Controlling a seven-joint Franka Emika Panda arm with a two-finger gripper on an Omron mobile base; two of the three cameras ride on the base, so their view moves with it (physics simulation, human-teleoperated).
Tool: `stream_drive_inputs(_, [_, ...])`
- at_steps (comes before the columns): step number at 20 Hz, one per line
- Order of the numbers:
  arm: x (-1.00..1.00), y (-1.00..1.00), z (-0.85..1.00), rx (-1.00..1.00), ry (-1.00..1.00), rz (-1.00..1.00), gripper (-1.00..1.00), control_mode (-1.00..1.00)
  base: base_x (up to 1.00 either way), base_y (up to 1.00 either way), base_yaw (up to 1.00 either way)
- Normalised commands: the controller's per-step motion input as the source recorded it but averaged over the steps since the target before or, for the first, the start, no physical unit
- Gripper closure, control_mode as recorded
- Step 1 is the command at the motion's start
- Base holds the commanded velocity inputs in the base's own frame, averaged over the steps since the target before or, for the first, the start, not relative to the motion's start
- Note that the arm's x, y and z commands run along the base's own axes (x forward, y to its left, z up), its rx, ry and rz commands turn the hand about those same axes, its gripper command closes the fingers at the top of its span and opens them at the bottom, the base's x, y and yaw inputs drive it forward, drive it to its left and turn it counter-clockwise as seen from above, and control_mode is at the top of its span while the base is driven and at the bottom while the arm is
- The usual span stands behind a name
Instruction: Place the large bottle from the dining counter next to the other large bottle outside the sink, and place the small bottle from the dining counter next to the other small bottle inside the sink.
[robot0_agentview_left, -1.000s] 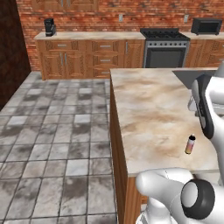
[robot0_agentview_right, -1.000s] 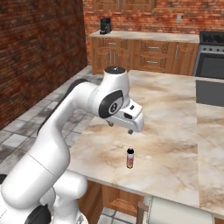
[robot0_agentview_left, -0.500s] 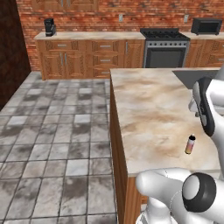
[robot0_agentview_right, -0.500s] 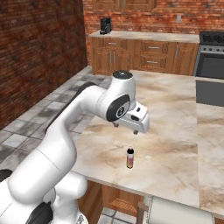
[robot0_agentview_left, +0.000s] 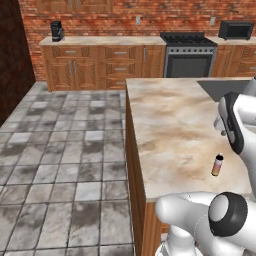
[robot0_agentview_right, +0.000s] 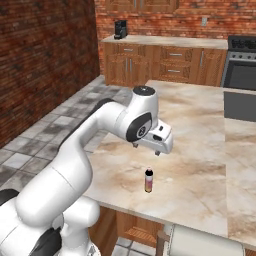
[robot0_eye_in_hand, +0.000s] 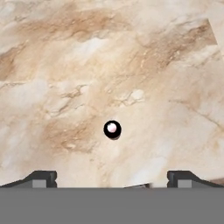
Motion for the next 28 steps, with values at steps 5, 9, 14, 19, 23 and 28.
stream_drive_inputs(5, [0.07,-0.03,-0.14,0.00,0.00,0.01,-1.00,-1.00,0.00,0.00,0.00])
stream_drive_inputs(9, [0.02,-0.05,-0.11,0.00,0.01,0.00,-1.00,-1.00,0.00,0.00,0.00])
stream_drive_inputs(14, [0.02,0.00,-0.08,-0.01,0.03,0.00,-1.00,-1.00,0.00,0.00,0.00])
stream_drive_inputs(19, [0.03,0.00,-0.09,-0.01,0.03,0.00,-1.00,-1.00,0.00,0.00,0.00])
stream_drive_inputs(23, [0.03,0.00,-0.13,-0.01,0.02,0.00,-1.00,-1.00,0.00,0.00,0.00])
stream_drive_inputs(28, [0.05,0.00,-0.18,0.00,0.02,0.00,-1.00,-1.00,0.00,0.00,0.00])
